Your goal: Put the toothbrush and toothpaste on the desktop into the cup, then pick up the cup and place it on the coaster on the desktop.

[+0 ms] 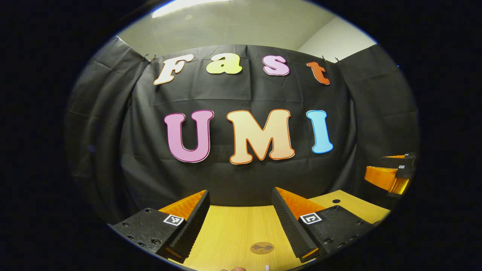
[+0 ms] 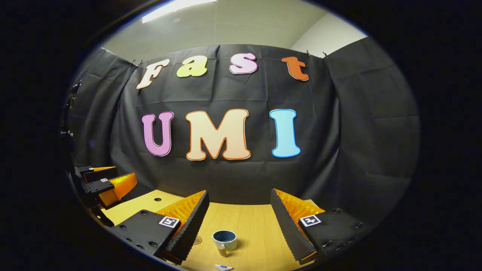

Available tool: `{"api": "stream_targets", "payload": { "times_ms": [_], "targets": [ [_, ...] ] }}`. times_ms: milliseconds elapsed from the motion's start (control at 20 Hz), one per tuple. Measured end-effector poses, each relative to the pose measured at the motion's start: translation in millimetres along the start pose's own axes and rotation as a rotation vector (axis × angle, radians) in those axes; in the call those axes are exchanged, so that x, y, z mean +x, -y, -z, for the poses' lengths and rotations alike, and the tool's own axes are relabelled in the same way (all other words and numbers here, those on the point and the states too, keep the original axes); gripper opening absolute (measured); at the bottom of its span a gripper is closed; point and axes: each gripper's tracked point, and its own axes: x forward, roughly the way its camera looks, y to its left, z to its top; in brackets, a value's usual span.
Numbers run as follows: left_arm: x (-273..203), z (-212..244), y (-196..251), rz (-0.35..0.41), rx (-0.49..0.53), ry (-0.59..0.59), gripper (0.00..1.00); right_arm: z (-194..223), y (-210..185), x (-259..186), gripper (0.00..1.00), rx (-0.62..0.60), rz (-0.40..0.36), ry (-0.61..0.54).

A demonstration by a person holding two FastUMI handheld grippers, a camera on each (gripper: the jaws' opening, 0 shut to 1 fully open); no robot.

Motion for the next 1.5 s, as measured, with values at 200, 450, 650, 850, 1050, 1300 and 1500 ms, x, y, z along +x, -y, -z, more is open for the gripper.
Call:
{"api": "stream_targets", "payload": {
  "times_ms": [200,450,650,850,1050,1300,1500],
  "targets": [
    [-3.2,0.1,-2.4,-0.006,0.010,0.004,0.96,11.6,-4.5,-2.9,1.00,0.004,-0.022,-0.030],
    [-8.2,0.4,-6.0,-0.017,0.017,0.003,0.95,59.3,-11.0,-4.8,1.00,0.013,-0.066,-0.142],
    [-12.9,-1.0,-11.5,-0.035,0.027,0.004,0.95,107.1,-17.1,-11.7,1.00,0.028,-0.097,-0.257],
    [-16.4,0.0,-17.5,-0.055,0.030,0.005,0.95,159.5,-24.3,-22.9,1.00,0.059,-0.134,-0.421],
    [-19.3,5.2,-25.2,-0.073,0.025,-0.005,0.96,212.7,-28.8,-37.1,0.99,0.099,-0.138,-0.583],
    [-20.8,12.0,-33.4,-0.089,0.022,-0.022,0.97,266.3,-30.9,-51.7,0.96,0.080,-0.132,-0.752],
    [-20.1,21.4,-39.2,-0.091,0.027,-0.039,0.95,305.7,-36.3,-68.9,0.96,0.101,-0.132,-0.897]
  ]
}}
